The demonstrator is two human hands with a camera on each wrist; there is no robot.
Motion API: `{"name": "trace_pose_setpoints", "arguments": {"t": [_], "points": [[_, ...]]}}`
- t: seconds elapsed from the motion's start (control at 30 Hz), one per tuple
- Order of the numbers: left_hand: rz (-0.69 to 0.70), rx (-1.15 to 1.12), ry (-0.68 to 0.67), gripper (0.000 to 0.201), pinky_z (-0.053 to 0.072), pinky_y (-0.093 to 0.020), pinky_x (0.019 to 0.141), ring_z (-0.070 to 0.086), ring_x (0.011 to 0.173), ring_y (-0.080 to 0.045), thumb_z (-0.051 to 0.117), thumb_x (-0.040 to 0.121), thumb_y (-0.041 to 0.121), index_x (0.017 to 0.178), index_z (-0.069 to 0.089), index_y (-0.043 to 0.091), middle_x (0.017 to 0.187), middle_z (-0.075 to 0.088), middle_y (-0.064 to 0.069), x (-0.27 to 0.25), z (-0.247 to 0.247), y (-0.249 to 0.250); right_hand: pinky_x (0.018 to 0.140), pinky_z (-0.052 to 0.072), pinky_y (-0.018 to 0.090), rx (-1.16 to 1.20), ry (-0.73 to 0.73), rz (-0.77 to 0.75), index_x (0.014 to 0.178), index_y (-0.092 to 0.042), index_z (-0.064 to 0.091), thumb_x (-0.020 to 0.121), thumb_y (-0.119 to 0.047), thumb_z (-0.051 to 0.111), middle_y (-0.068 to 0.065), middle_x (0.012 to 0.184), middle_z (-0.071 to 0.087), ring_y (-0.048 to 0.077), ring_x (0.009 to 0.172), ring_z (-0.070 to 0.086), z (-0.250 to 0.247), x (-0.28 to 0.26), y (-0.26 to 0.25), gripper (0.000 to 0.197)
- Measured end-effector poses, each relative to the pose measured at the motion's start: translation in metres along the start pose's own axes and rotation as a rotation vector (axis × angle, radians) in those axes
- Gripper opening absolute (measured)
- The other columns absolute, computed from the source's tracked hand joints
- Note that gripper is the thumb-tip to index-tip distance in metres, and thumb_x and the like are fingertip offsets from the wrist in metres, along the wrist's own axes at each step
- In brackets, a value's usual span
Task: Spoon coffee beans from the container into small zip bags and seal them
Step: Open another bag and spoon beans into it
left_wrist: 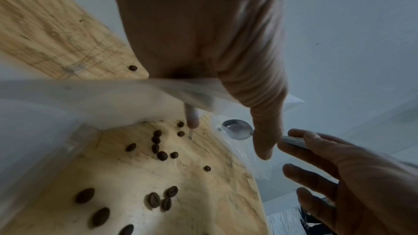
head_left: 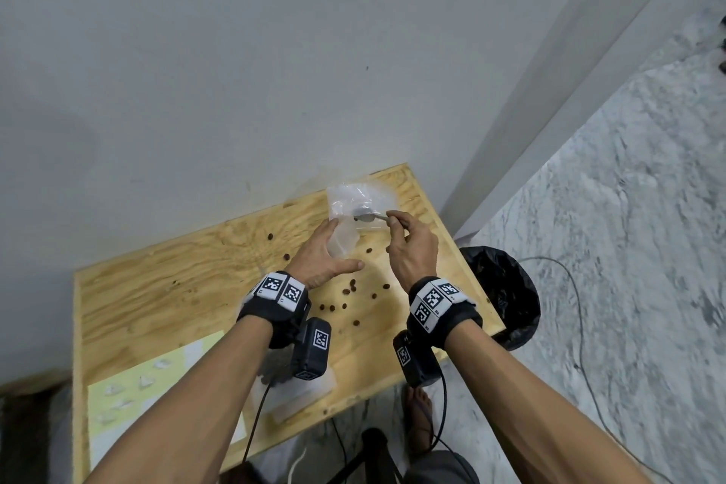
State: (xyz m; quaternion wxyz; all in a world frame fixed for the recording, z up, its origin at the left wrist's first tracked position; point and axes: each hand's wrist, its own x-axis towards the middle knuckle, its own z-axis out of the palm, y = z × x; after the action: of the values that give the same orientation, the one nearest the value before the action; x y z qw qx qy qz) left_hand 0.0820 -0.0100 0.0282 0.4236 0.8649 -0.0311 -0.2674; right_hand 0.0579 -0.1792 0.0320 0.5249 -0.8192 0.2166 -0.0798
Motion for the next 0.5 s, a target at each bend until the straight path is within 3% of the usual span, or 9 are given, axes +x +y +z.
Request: {"name": "trace_pose_setpoints", "arguments": {"t": [0.2,0.37,0.5], "points": [[0.003,0.0,0.008,0.11,0.014,-0.042,0.122,0.011,0.151,-0.016,0.081,0.073,0.046,0.157,0.014,0.02,0.165,0.009,0.002,0.001,-0.002,-0.004,0.086,0.052,0.031,-0.039,0.053,0.04,0.114,-0.022,0.068,0.099,-0.029,0.049,-0.001,0.105,0.071,0.017,0.093,0.065,0.002,-0.002,-0.004,0.026],[0.001,0.005,0.001,0.112,0.014,-0.043,0.122,0.01,0.151,-0.015,0.082,0.072,0.047,0.157,0.014,0.021,0.165,0.008,0.003,0.002,-0.001,-0.007,0.083,0.055,0.038,-0.017,0.042,0.103,0.11,-0.024,0.069,0.097,-0.03,0.048,0.0,0.096,0.072,0.022,0.085,0.067,0.011,0.001,-0.003,0.024],[0.001,0.004,-0.002,0.11,0.011,-0.037,0.12,0.008,0.151,-0.013,0.081,0.073,0.045,0.157,0.014,0.021,0.165,0.007,0.004,0.001,0.001,-0.006,0.078,0.058,0.044,0.052,0.052,0.212,0.101,-0.025,0.069,0.095,-0.03,0.05,-0.001,0.092,0.072,0.027,0.079,0.069,0.016,0.002,0.0,0.021]]}}
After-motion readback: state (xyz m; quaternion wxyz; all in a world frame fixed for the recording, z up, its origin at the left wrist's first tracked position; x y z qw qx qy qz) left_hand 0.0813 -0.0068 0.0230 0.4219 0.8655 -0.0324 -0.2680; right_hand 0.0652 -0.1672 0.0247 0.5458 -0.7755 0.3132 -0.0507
